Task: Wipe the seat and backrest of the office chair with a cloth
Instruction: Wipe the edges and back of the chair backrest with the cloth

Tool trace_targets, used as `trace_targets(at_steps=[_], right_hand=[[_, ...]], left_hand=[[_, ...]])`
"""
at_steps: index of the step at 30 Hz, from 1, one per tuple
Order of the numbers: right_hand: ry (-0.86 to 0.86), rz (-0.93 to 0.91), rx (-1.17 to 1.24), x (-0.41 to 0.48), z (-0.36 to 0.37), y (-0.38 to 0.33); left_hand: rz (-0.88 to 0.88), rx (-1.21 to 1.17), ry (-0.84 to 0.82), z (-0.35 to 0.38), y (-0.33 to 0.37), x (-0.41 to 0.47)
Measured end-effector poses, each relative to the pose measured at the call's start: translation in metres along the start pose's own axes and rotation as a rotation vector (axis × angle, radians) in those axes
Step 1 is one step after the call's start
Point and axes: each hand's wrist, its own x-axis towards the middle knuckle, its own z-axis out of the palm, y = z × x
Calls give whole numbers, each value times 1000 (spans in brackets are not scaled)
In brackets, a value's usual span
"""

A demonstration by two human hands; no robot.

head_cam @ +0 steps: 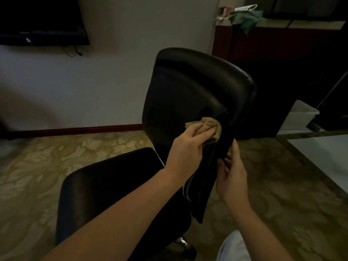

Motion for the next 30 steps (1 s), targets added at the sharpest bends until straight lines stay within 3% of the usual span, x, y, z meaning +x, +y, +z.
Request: trace_targets(at_steps=[11,22,30], right_hand=[[2,-9,-39,0,1,3],[-7,-19,-21,-1,0,0],[-4,-15,-36,-2,-3,0]], left_hand=[[-149,46,-75,2,-30,-62],[-27,13,14,0,-7,-8],[-205,-18,-53,10,-29,-76]])
